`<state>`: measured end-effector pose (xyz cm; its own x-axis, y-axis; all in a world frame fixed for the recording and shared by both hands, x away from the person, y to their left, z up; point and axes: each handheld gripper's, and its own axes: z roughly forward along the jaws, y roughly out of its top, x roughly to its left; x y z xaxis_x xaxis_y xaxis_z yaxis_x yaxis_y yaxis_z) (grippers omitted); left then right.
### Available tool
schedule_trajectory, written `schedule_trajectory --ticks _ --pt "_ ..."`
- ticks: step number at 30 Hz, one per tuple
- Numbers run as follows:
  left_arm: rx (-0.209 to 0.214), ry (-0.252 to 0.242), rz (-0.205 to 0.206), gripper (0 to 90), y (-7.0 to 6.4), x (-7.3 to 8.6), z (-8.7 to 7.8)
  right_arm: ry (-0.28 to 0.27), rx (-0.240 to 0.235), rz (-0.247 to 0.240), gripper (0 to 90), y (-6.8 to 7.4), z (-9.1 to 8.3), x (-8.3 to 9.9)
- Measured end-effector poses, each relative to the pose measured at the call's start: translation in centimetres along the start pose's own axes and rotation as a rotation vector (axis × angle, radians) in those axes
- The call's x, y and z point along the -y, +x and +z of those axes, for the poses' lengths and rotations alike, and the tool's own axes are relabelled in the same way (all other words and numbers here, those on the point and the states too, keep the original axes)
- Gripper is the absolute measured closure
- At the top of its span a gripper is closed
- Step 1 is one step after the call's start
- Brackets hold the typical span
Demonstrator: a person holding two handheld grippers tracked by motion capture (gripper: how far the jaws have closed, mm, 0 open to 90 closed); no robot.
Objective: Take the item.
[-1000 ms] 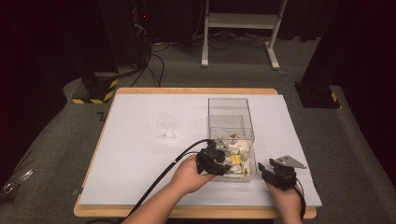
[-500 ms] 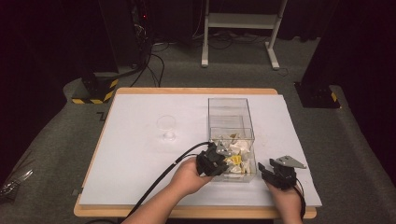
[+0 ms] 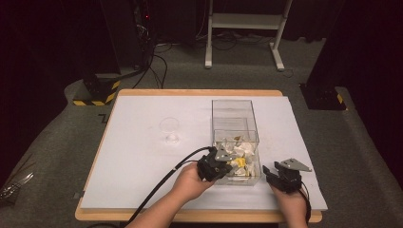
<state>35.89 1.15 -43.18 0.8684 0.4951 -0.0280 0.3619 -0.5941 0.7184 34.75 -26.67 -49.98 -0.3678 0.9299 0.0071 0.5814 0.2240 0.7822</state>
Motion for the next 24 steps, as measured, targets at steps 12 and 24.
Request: schedule_trajectory --ticks 12,24 --pt "-0.053 -0.126 0.014 89.6 0.3 0.0 -1.6 0.002 0.001 -0.009 47.1 0.0 0.1 0.0" --pt "-0.077 -0.203 0.037 89.9 0.5 -0.2 -2.9 0.003 0.004 -0.007 47.1 0.0 0.1 0.0"
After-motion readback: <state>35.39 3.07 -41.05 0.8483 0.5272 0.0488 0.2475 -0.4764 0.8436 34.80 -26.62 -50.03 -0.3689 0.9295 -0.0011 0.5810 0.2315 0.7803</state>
